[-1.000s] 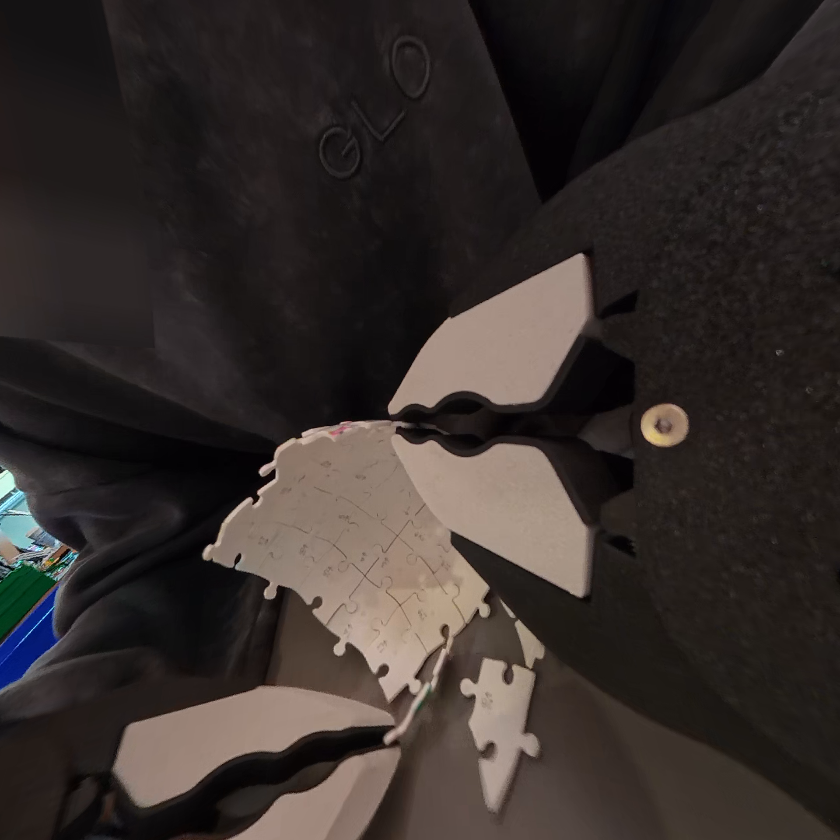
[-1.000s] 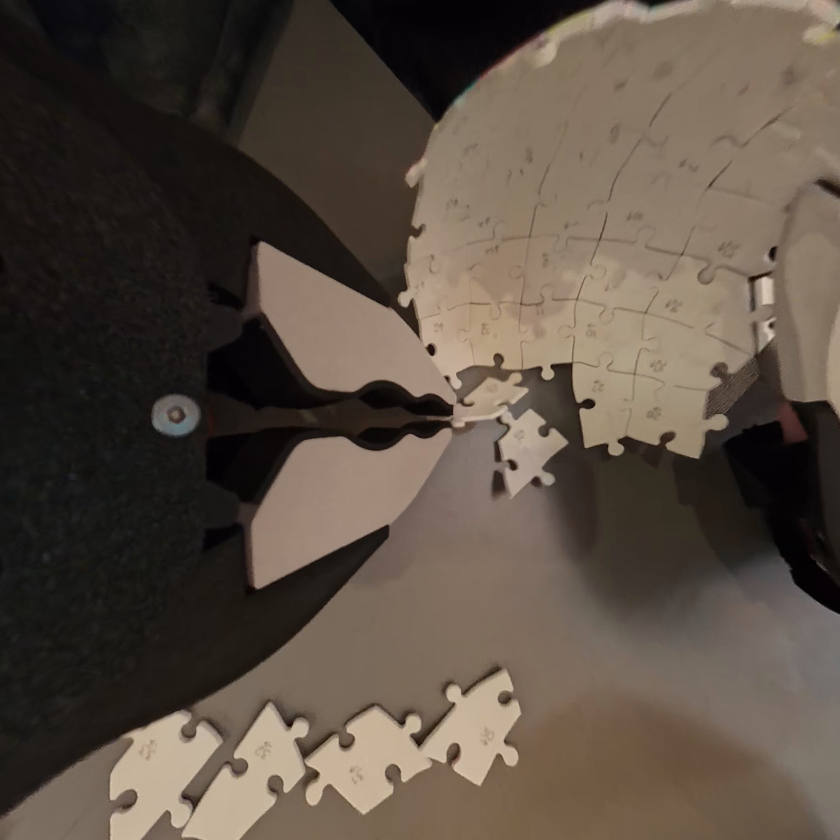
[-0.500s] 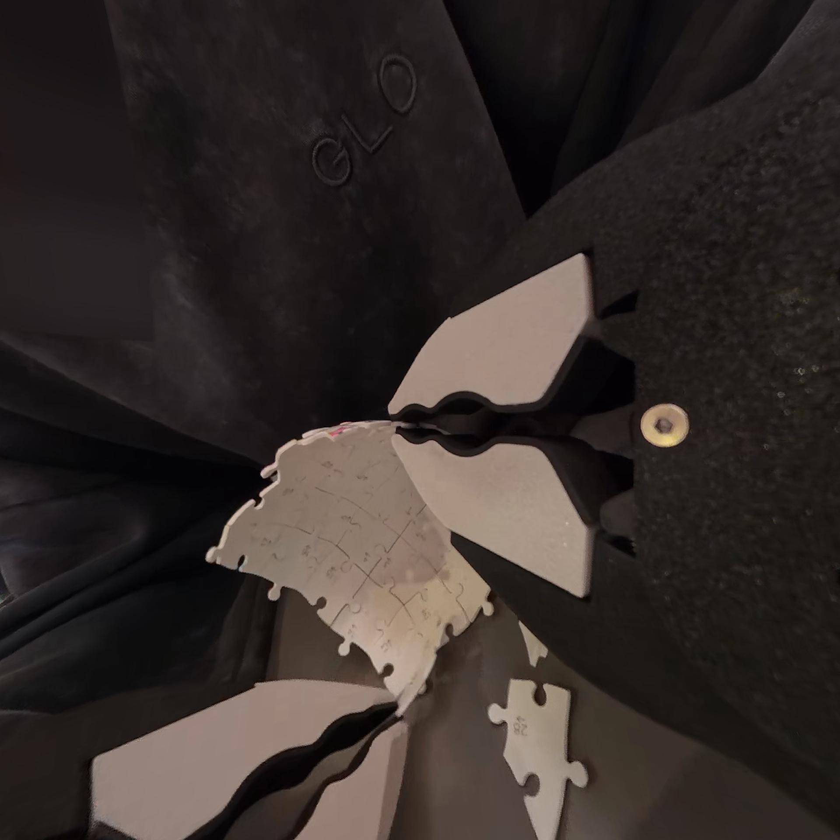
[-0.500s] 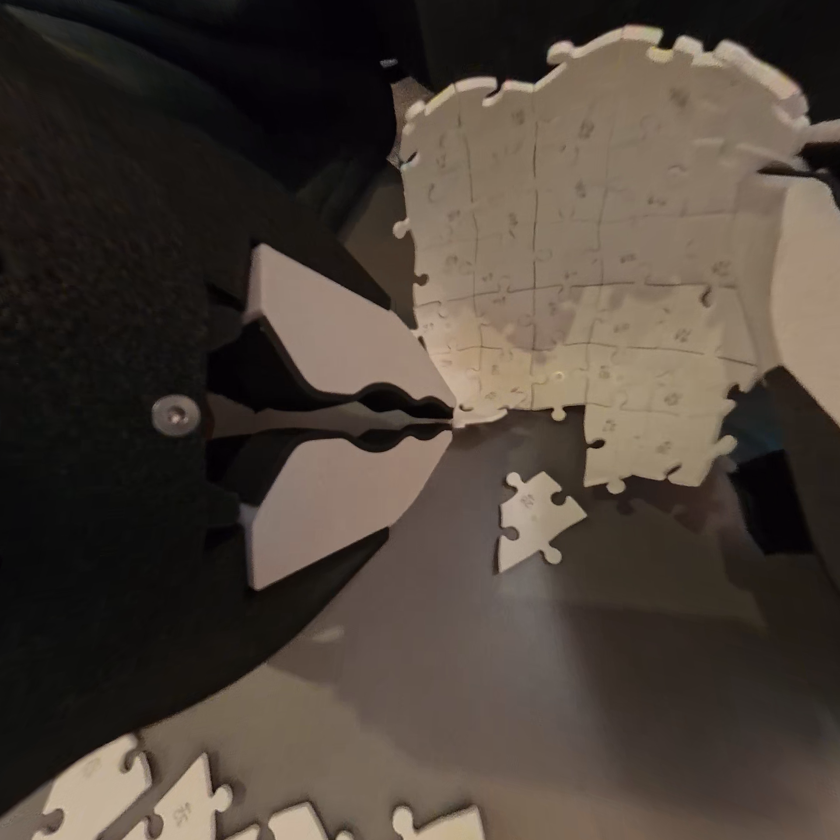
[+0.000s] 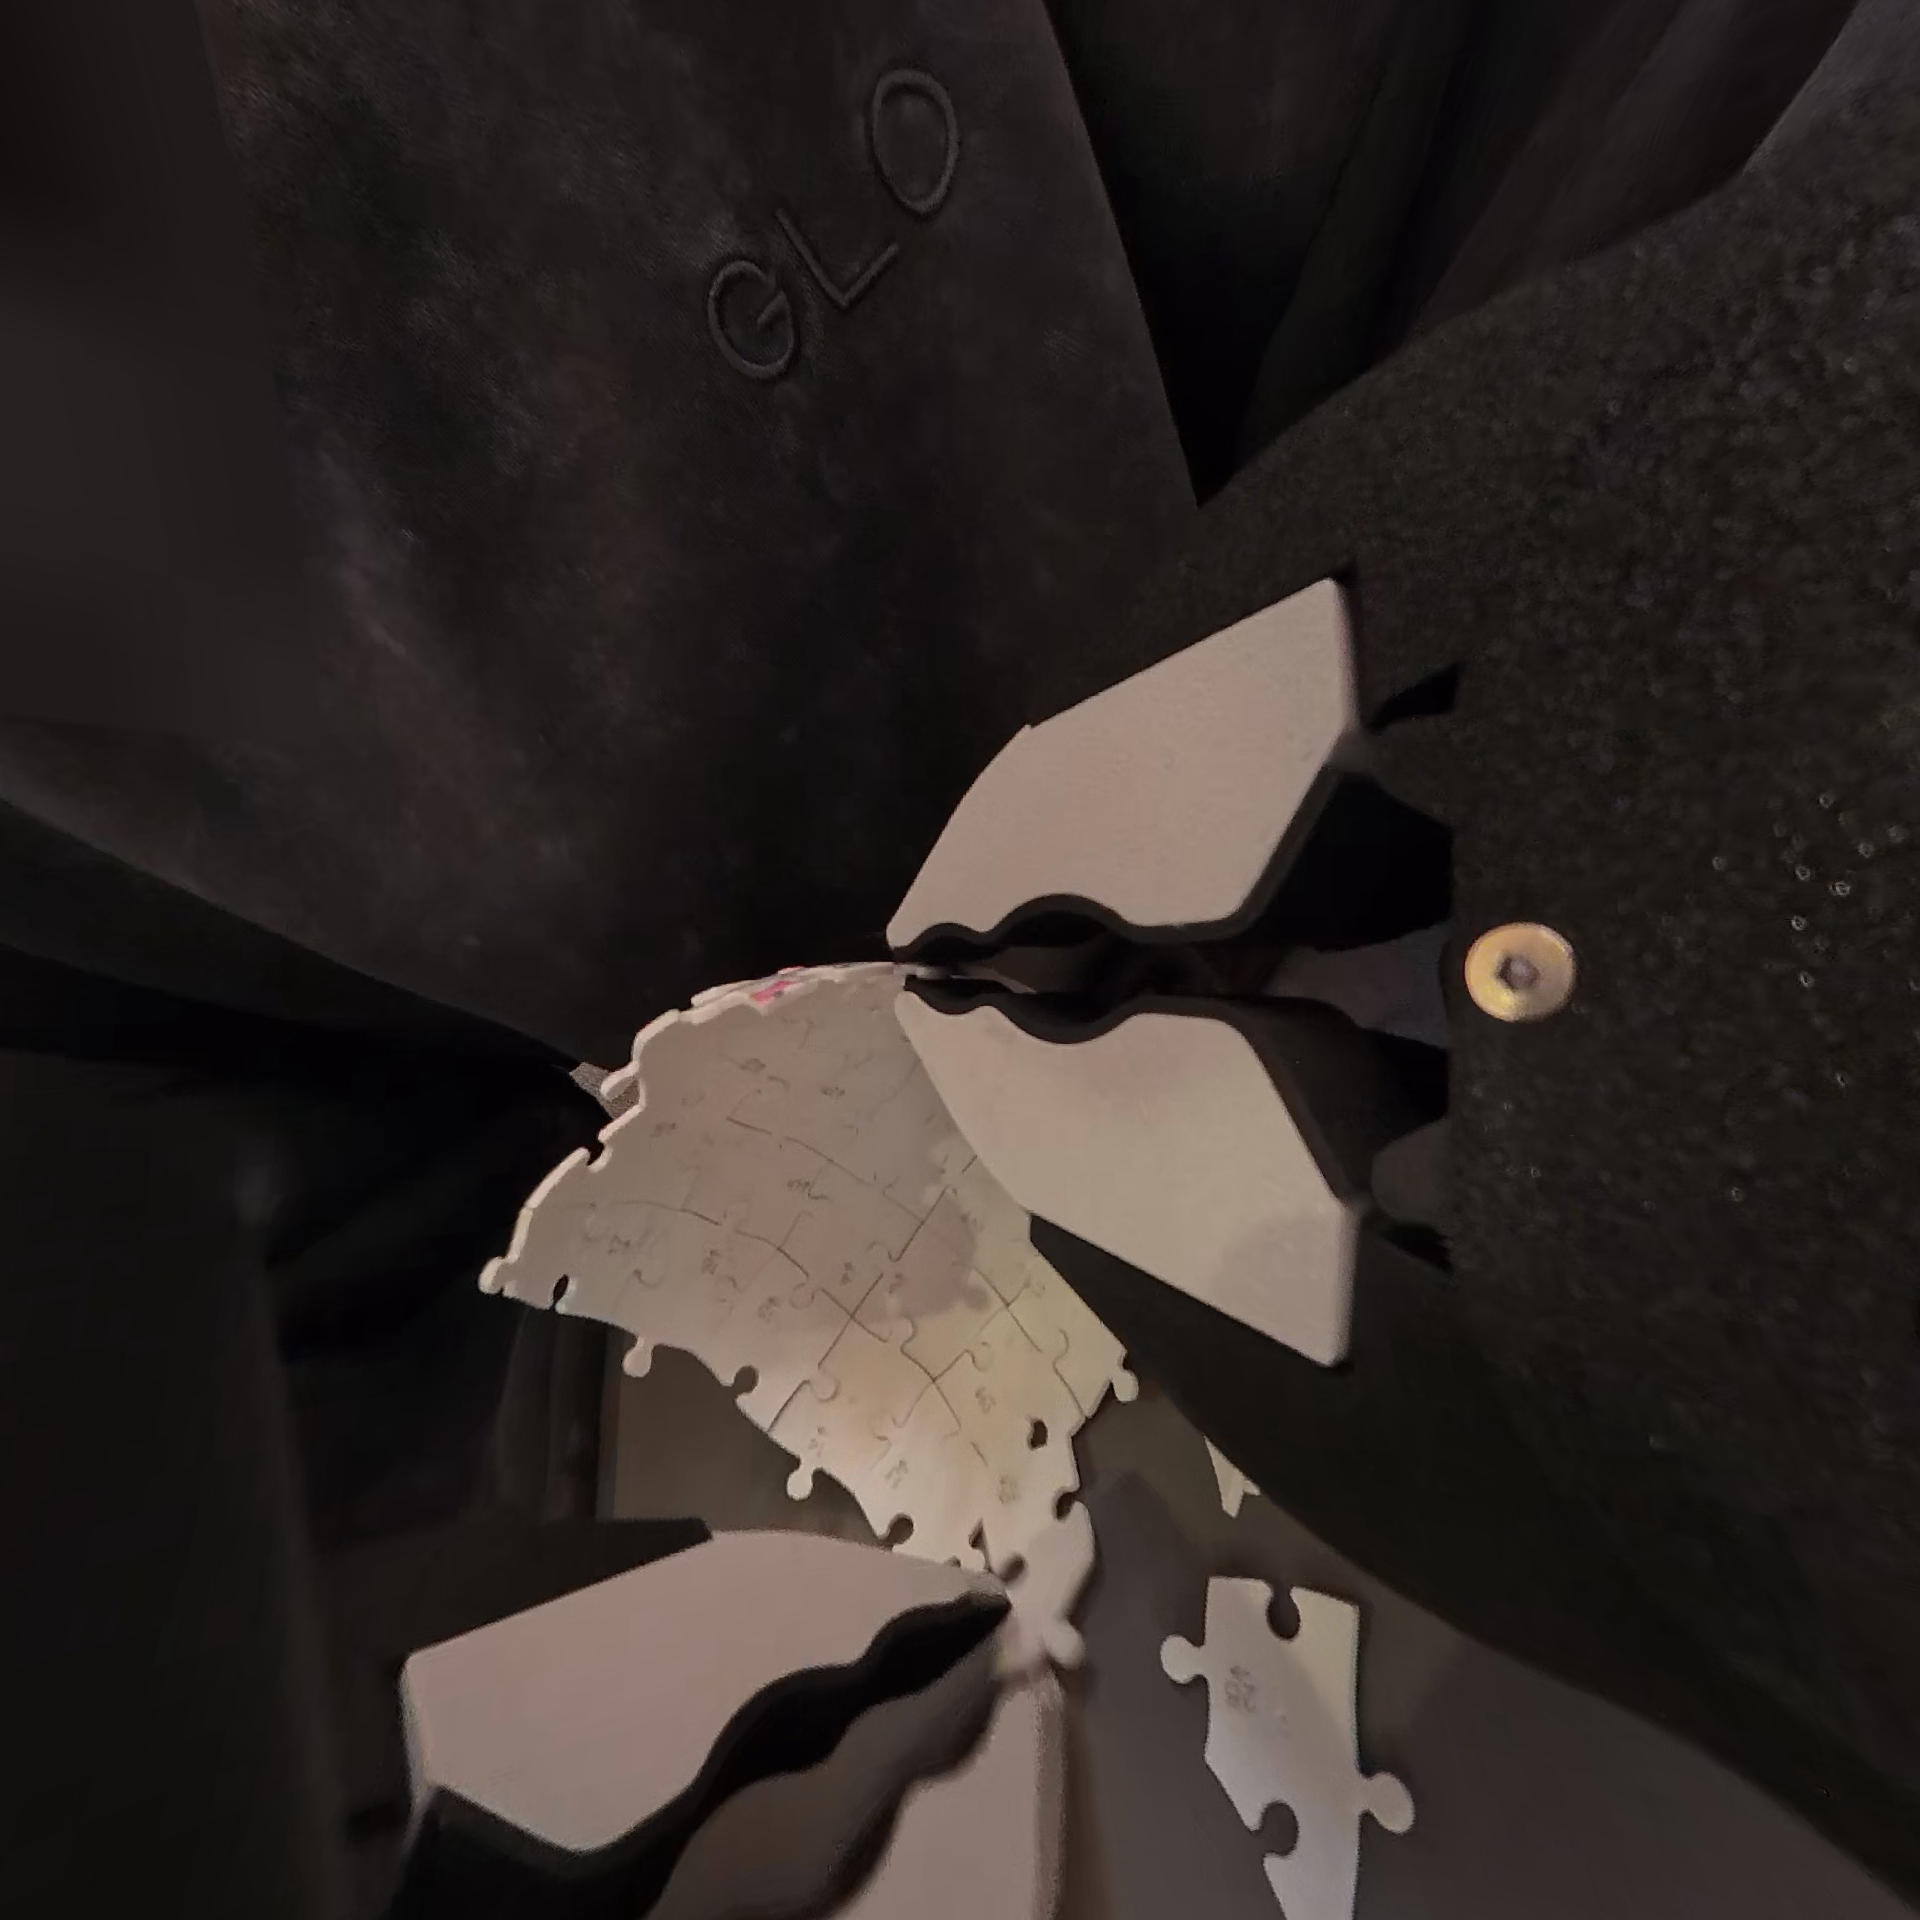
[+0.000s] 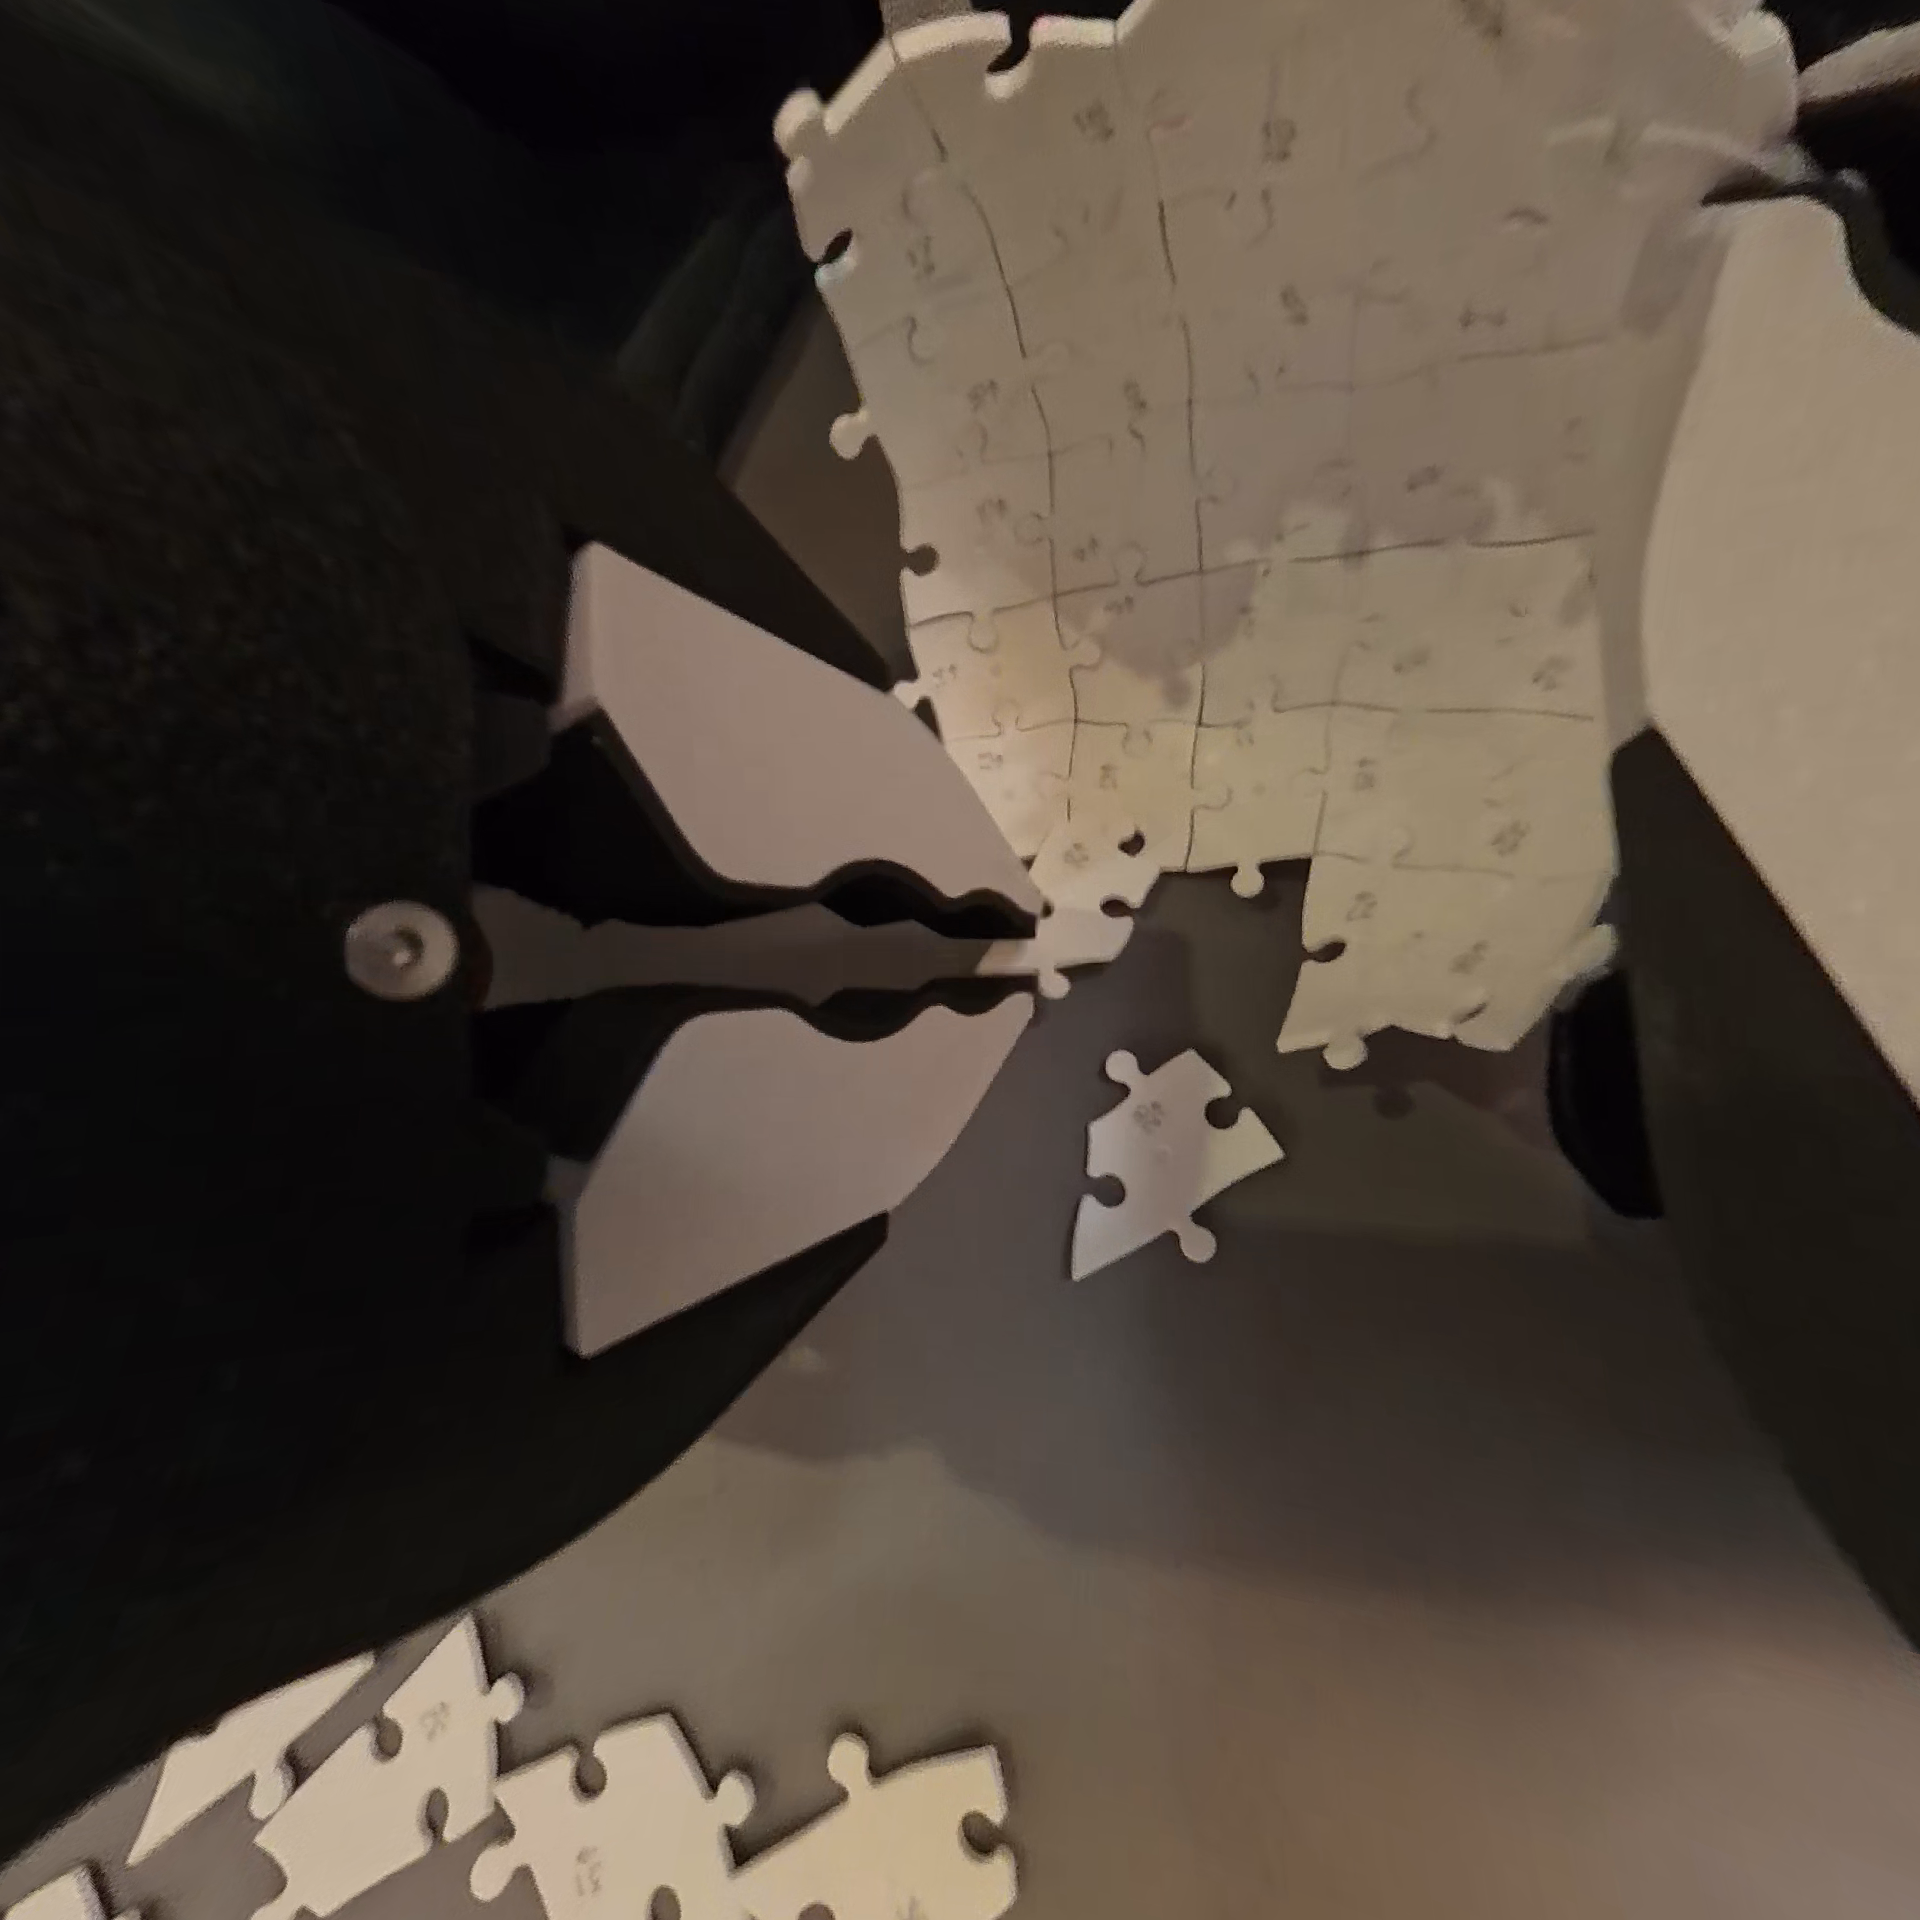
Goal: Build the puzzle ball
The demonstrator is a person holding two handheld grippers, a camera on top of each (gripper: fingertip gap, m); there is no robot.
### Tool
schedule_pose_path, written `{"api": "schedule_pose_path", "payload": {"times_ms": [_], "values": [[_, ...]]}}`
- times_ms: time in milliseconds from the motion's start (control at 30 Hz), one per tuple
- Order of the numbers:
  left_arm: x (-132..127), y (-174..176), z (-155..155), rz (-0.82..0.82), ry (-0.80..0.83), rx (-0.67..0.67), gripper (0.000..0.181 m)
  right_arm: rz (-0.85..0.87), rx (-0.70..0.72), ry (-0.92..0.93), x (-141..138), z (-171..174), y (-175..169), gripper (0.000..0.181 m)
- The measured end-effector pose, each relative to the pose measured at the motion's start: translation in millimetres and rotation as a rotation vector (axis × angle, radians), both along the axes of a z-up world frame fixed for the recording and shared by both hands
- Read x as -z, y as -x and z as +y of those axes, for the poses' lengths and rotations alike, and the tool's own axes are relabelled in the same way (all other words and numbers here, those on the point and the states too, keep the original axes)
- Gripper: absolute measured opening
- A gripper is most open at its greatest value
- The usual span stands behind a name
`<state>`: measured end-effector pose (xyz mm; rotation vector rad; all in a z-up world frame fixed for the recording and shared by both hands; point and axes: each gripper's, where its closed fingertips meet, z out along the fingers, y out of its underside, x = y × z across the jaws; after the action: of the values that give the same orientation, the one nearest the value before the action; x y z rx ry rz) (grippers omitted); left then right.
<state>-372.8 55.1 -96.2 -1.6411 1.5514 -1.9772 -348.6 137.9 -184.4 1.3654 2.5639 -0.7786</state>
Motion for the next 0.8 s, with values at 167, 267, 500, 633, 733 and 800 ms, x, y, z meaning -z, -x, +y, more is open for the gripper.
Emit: {"api": "schedule_pose_path", "payload": {"times_ms": [167,267,500,633,733,800], "values": [[1.5,0.8,0.1,-0.007,0.011,0.001,0.002,0.162,0.039,-0.012,-9.3,6.9,14.7,0.013],[1.2,1.8,2.2,-0.017,0.022,-0.010,0.002,0.273,0.030,0.037,-20.4,-1.4,6.3,0.003],[2.1,2.5,3.9,-0.025,0.037,-0.011,0.002,0.292,-0.035,-0.016,6.0,-26.5,-1.1,0.000],[1.6,4.2,4.5,-0.032,0.043,-0.011,0.002,0.292,-0.048,0.011,7.2,-31.4,-1.0,0.000],[1.5,4.3,4.9,-0.038,0.057,-0.007,0.002,0.298,-0.050,0.011,7.5,-31.5,0.0,0.000],[1.6,3.9,4.2,-0.039,0.057,-0.004,0.002,0.304,-0.046,0.016,7.7,-30.6,0.5,0.000]]}}
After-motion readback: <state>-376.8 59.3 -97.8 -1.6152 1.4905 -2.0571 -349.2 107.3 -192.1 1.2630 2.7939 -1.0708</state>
